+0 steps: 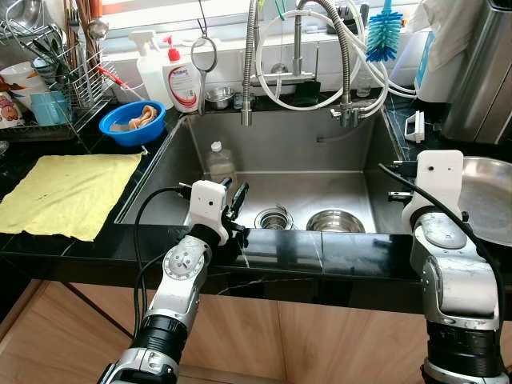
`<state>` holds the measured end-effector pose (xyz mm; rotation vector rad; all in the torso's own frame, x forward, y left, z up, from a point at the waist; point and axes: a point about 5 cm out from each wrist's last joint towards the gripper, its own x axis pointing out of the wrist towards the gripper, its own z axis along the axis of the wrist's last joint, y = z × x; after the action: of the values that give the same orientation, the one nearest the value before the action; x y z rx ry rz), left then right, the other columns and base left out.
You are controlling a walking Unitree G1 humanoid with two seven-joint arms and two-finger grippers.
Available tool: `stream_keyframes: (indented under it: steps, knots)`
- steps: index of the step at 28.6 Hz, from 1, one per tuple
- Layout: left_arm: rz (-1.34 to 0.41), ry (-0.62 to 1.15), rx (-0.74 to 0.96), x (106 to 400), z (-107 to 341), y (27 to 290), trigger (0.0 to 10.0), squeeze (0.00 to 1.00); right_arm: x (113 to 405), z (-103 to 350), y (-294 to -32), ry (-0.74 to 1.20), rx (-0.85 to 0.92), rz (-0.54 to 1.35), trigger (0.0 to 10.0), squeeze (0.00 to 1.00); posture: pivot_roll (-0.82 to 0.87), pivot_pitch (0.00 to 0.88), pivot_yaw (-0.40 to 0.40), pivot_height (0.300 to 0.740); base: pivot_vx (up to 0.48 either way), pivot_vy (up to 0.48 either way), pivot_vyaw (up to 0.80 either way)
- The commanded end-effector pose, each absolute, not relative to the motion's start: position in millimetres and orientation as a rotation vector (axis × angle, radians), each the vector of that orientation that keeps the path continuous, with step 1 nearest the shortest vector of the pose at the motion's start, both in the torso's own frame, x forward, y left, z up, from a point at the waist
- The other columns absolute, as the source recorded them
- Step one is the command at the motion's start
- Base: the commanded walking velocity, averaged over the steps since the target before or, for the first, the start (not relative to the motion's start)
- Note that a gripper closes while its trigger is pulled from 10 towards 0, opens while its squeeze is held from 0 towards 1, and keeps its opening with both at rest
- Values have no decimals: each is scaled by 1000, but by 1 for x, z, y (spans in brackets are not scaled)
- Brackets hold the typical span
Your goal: Kitchen organization
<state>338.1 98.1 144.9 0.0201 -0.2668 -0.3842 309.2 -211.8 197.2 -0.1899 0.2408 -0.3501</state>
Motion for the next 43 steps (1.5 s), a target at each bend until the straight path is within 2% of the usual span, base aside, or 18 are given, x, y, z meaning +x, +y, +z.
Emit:
stream_keyframes:
  steps: [1,14,20,21,22,23,35,36,38,39,41,42,43]
  knots:
    - [-388,-256,30,342,146,102,10000,0,311,189,-209,284,-172,-336,0,0,-245,0,132,740,0,0,0]
    - [-408,-260,37,343,148,99,10000,0,312,191,-208,270,-159,-341,0,0,-247,0,136,740,0,0,0]
    - [-407,-260,36,343,148,99,10000,0,317,204,-201,178,-119,-306,0,0,-249,0,134,740,0,0,0]
    - [-406,-260,35,343,148,99,10000,0,318,208,-197,147,-117,-283,4431,0,-249,0,134,740,0,0,0]
    - [-406,-260,35,343,148,99,10000,0,319,212,-194,127,-117,-268,4431,0,-249,0,134,740,0,0,0]
    - [-406,-260,34,343,148,99,10000,0,320,214,-192,107,-117,-250,10000,0,-247,0,132,740,0,0,0]
    - [-395,-253,31,343,146,101,10000,0,322,222,-176,9,-150,-127,10000,0,-247,0,130,740,0,0,0]
    - [-393,-253,30,343,146,101,10000,0,322,228,-165,-41,-158,-38,10000,0,-245,0,129,740,0,0,0]
    - [-393,-253,30,343,146,101,10000,0,322,228,-165,-41,-158,-38,10000,0,-245,0,129,740,0,0,0]
    - [-392,-254,29,343,146,101,10000,0,320,233,-153,-86,-146,68,10000,0,-244,0,127,740,0,0,0]
    - [-392,-254,29,343,146,101,10000,0,320,233,-153,-86,-146,68,10000,0,-244,0,127,740,0,0,0]
    - [-390,-254,28,343,147,101,10000,0,318,235,-143,-117,-156,164,10000,0,-244,0,127,740,0,0,0]
    - [-390,-254,28,343,147,101,10000,0,318,235,-143,-117,-156,164,10000,0,-244,0,127,740,0,0,0]
